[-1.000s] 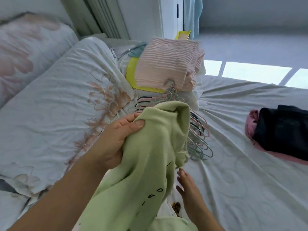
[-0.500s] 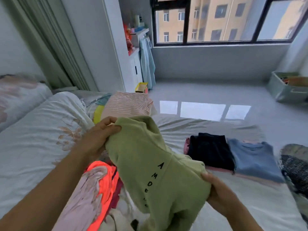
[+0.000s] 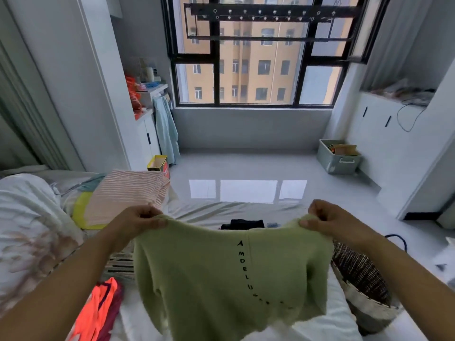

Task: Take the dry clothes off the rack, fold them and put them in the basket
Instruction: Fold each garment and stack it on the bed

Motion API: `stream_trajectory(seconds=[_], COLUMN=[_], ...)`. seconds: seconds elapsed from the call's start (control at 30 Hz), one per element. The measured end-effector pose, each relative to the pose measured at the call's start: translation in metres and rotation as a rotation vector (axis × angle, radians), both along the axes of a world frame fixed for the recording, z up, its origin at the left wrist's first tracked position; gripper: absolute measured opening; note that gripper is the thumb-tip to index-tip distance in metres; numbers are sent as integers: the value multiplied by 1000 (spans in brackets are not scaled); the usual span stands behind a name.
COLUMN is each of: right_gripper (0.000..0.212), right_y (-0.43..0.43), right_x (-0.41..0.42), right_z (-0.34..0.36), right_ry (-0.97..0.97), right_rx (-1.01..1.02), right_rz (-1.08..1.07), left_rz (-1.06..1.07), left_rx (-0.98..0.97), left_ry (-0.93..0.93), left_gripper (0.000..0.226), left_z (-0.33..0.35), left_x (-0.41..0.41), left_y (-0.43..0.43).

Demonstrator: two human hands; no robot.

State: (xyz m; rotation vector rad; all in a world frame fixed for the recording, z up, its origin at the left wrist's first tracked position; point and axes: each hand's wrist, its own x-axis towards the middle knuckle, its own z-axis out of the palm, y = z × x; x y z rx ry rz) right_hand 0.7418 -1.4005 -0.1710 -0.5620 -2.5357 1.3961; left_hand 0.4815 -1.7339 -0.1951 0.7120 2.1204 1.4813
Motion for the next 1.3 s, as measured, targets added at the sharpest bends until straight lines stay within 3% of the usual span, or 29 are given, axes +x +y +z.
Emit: stream_trajectory(seconds=[0.03, 0.1, 0.17, 0.23, 0.3, 0.4, 0.47, 0.53, 0.63, 0.7, 0.77, 0.83, 0.9, 1.03, 1.17, 1.27, 1.3], right_gripper=[21, 18, 14, 26, 44, 47, 59, 67, 37, 26, 24, 38, 56, 43, 64, 59, 58], right_y=[9, 22, 34, 44, 49, 50, 53, 53, 47, 44, 49, 53, 65, 76, 77, 80, 80], right_x=[5, 16, 27, 30, 30, 30, 31, 32, 27, 23, 23, 32, 43, 48, 44, 40, 37], right_z=[6, 9, -2, -13, -14, -11, -18, -30, -34, -25, -16, -14, -21, -18, -9, -2, -2], right_ry=[5, -217, -518, -593, -480, -177, -83, -147, -246, -90, -13, -254, -427, -204, 15, 95, 76], right_rx=[-80, -163, -81, 31, 58, -225, -443, -461, -158, -63, -204, -263, -193, -307, -520, -593, -572], right_rz=[-6, 73, 183, 175, 85, 37, 44, 99, 108, 50, 80, 234, 292, 166, 118, 136, 134], left_rz=[-3, 3, -18, -69, -90, -20, 44, 134, 224, 266, 320, 377, 382, 229, 120, -67, -132], left_rx=[33, 111, 147, 101, 42, 23, -1, -7, 9, 39, 91, 122, 96, 56, 37, -248, -407], left_ry=[-27, -70, -102, -76, -35, -17, 24, 59, 60, 23, -42, -75, -61, -51, -95, -17, 34], left_gripper=[28, 58, 68, 71, 74, 66, 29, 4, 11, 14, 15, 17, 18, 15, 28, 13, 24], left_z=[6, 15, 19, 24, 28, 29, 29, 24, 16, 16, 18, 16, 10, 4, 26, 35, 35], left_x=[0, -5, -8, -4, 3, 7, 11, 15, 22, 25, 25, 27, 32, 53, 50, 38, 34], left_y=[1, 5, 11, 21, 29, 30, 26, 24, 24, 24, 19, 14, 11, 15, 7, -3, -3])
